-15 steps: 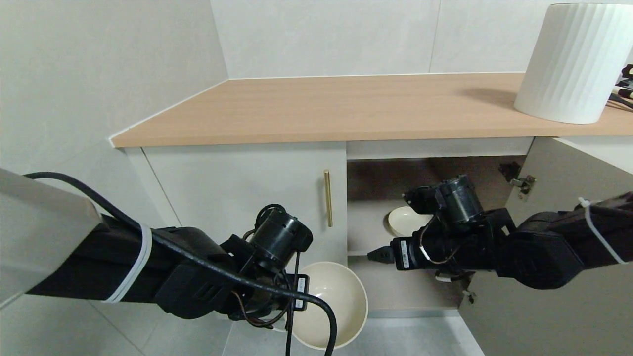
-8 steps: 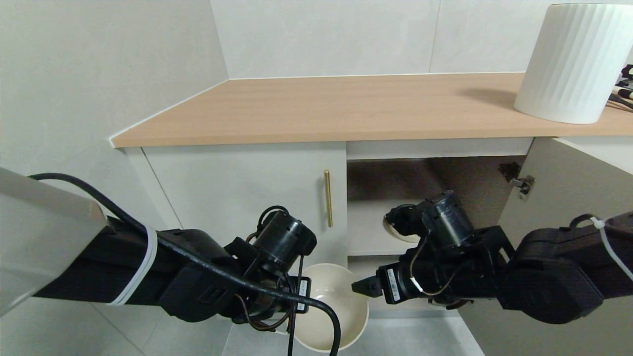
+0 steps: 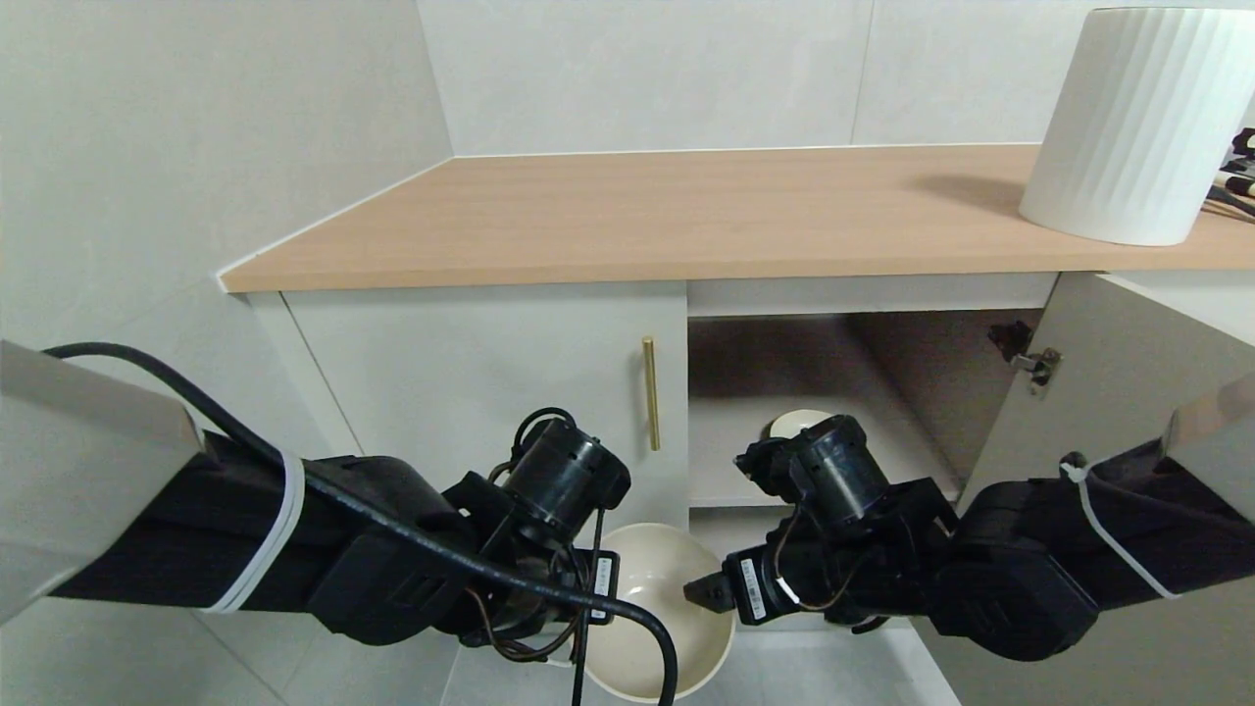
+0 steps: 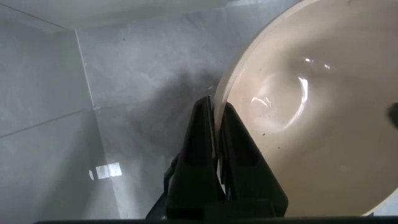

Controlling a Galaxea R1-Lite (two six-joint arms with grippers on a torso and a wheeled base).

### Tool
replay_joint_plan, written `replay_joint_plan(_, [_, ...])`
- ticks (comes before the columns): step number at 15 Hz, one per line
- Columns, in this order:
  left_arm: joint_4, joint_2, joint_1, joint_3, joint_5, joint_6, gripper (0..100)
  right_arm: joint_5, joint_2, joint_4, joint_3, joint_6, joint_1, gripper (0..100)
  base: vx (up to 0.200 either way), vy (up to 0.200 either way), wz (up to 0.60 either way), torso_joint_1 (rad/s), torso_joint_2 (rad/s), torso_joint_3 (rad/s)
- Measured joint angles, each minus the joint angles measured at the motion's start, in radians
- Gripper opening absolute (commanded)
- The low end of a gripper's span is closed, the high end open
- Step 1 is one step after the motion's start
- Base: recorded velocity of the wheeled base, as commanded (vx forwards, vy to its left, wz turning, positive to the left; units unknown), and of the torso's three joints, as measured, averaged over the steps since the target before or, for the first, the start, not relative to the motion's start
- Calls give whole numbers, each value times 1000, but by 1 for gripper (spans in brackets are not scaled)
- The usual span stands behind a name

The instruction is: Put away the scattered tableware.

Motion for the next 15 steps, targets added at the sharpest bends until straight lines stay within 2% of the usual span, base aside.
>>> replay_joint_plan(4, [0, -2, -3, 0, 0, 0, 0, -1, 13, -11, 0, 1, 1, 100, 0, 0, 0, 0, 0, 0])
replay_joint_plan(5, [0, -1, -3, 0, 0, 0, 0, -1, 16, -21, 0, 2, 1, 0, 0, 0, 0, 0, 0, 0])
replay_joint_plan(15, [-1, 1, -3, 0, -1, -2, 0, -11, 26, -34, 5, 3, 2, 0, 0, 0, 0, 0, 0, 0])
